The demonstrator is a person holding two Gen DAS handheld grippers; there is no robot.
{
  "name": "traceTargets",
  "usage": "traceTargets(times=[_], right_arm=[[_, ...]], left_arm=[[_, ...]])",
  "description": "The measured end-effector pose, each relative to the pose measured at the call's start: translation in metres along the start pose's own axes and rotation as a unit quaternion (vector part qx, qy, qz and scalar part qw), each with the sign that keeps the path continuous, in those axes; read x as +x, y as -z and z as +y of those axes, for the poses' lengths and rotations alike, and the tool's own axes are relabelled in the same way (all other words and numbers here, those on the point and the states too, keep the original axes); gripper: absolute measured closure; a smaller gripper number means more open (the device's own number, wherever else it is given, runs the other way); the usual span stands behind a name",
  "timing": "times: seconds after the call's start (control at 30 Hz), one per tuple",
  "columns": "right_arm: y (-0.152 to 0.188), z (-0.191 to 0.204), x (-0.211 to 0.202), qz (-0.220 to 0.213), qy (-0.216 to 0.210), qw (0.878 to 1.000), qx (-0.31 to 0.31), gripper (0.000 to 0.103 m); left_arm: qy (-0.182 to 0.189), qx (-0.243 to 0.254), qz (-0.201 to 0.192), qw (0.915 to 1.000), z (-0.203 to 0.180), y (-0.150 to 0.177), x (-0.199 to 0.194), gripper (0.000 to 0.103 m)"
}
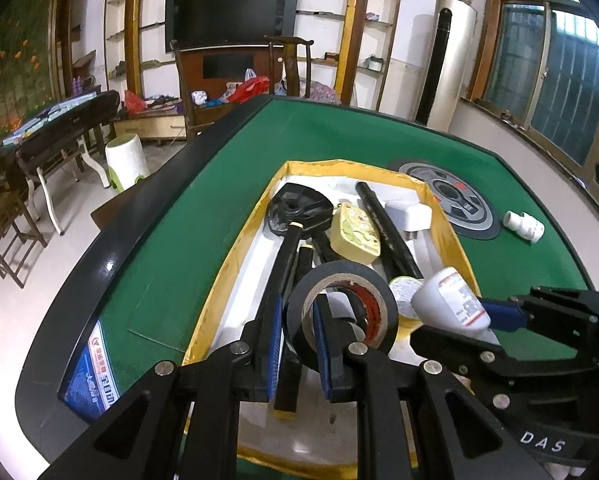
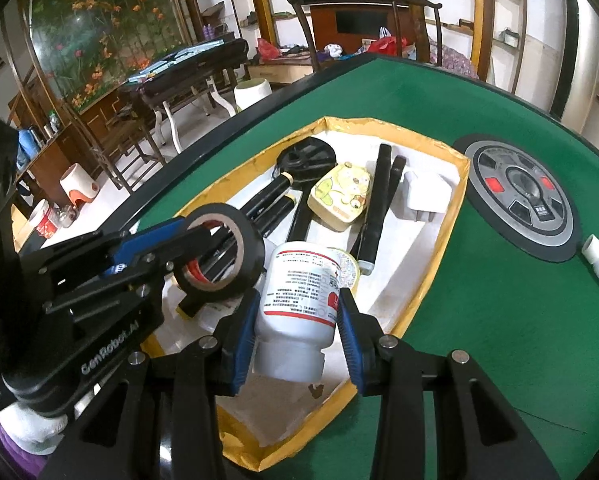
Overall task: Organize rigid objects
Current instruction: 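Lower both objects into the tray and open both tools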
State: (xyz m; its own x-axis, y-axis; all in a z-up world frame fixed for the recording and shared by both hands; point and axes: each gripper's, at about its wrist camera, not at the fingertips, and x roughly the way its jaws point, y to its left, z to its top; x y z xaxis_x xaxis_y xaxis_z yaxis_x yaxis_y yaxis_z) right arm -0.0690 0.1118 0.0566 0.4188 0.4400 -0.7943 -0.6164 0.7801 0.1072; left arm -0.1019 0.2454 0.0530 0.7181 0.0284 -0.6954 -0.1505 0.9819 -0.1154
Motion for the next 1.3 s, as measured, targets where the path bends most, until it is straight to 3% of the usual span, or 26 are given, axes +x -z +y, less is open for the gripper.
traceTargets(times=[0.27,0.4,0.57,0.77,0.83,0.93,1.0,1.13,1.3], right_arm=[[0.001,0.0,0.01,0.008,0.004,1.0,-0.007,0.065],[0.004,0.004,0.016,0.014,0.004,1.0,-0.013,0.065],[0.007,0.009,0.013,0.012,-0.002,1.0,-0.019,0.065],[0.012,0.013,0.014,0.015,-0.011,1.0,-0.022,0.065],[0.013,0.011,0.012,0.014,-0.016,1.0,-0.017,0.059],[0.015,0.002,0.002,0.002,-0.035,0.999,-0.001,0.051],[0.019,-0.004,-0.011,-0.015,-0.045,0.999,0.007,0.049],[0.032,-0.04,-0.044,-0.064,-0.037,0.996,0.039,0.034],[0.058,-0.126,-0.063,-0.077,0.013,0.988,0.132,0.033]], left_arm=[[0.016,-0.03,0.009,0.9994,0.011,-0.005,0.009,0.086],[0.027,-0.047,-0.001,0.9986,0.018,-0.007,0.004,0.07],[0.031,-0.065,-0.017,0.9973,0.024,-0.013,-0.005,0.064],[0.035,-0.085,-0.032,0.9953,0.027,-0.017,-0.015,0.047],[0.039,-0.091,-0.037,0.9944,0.027,-0.018,-0.019,0.038],[0.045,-0.094,-0.041,0.9937,0.026,-0.019,-0.024,0.034],[0.058,-0.092,-0.04,0.9932,0.021,-0.019,-0.027,0.034],[0.089,-0.089,-0.045,0.991,0.01,-0.019,-0.038,0.034],[0.123,-0.054,-0.064,0.9888,-0.023,-0.021,-0.053,0.031]])
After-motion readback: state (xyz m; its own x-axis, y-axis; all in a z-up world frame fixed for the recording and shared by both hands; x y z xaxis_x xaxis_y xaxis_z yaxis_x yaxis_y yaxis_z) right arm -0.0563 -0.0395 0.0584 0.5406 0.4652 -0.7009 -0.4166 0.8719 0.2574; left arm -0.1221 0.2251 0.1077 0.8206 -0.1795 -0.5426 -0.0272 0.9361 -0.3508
